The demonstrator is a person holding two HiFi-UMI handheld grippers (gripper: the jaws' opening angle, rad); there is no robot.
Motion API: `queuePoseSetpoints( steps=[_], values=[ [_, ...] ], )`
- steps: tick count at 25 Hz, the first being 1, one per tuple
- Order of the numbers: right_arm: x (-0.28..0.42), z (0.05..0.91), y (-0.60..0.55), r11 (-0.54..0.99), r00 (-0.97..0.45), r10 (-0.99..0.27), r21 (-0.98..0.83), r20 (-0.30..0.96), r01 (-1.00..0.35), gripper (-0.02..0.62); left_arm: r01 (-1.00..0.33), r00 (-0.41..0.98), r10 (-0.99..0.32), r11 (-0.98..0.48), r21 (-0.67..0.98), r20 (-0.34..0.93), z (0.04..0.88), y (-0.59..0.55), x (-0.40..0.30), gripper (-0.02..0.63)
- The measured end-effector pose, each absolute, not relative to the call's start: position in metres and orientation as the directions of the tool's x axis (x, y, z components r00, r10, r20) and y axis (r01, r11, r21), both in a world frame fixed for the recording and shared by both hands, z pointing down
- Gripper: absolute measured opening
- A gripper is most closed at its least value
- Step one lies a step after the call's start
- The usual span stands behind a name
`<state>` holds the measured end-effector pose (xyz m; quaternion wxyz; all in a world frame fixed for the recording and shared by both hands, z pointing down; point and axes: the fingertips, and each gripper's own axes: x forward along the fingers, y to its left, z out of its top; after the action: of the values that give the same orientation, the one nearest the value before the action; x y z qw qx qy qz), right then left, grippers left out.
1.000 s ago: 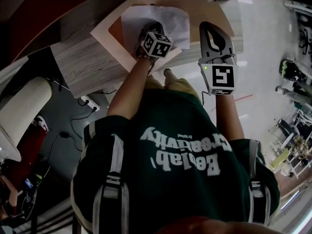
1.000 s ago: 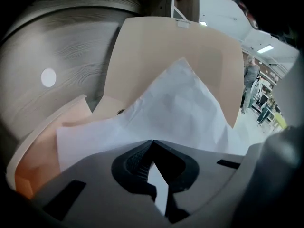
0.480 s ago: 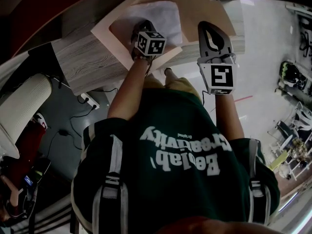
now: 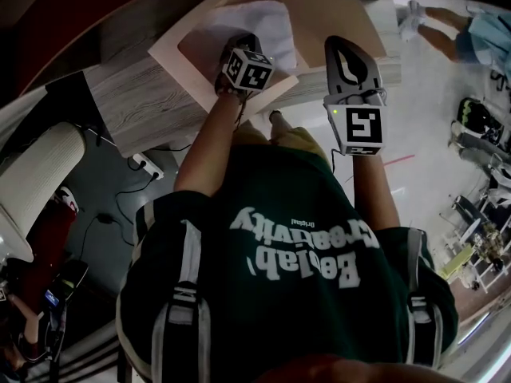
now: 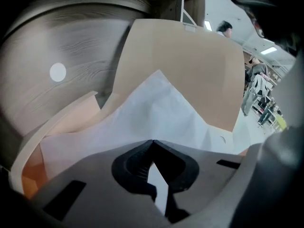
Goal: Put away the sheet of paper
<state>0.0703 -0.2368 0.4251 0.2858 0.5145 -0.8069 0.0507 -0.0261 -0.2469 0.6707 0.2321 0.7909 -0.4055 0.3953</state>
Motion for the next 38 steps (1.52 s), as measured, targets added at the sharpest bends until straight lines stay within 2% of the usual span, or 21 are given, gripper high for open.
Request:
queuePoseSetpoints(
  steps=[5, 14, 23, 38],
  values=[
    [0.073, 0.425, -0.235, 0.459, -0.300, -0.802, 0.212, 0.517, -0.863, 0.035, -0.867, 0.288, -0.521, -0.499, -0.013, 0.803, 0.668, -0.264, -0.048, 0.019],
    [0.072, 0.421, -0.232, 0.465, -0.316, -0.808, 0.209, 0.498, -0.860, 0.035, -0.864, 0.295, -0.546, -0.503, -0.026, 0.784, 0.652, -0.262, -0.049, 0.018],
    [0.091, 0.386, -0.205, 0.517, -0.410, -0.814, 0.193, 0.412, -0.834, 0.035, -0.879, 0.285, -0.649, -0.471, -0.078, 0.705, 0.572, -0.236, -0.032, 0.018],
    [0.149, 0.331, -0.111, 0.624, -0.590, -0.778, 0.159, 0.214, -0.765, 0.035, -0.939, 0.133, -0.863, -0.267, -0.216, 0.486, 0.420, -0.110, 0.010, 0.018]
  ],
)
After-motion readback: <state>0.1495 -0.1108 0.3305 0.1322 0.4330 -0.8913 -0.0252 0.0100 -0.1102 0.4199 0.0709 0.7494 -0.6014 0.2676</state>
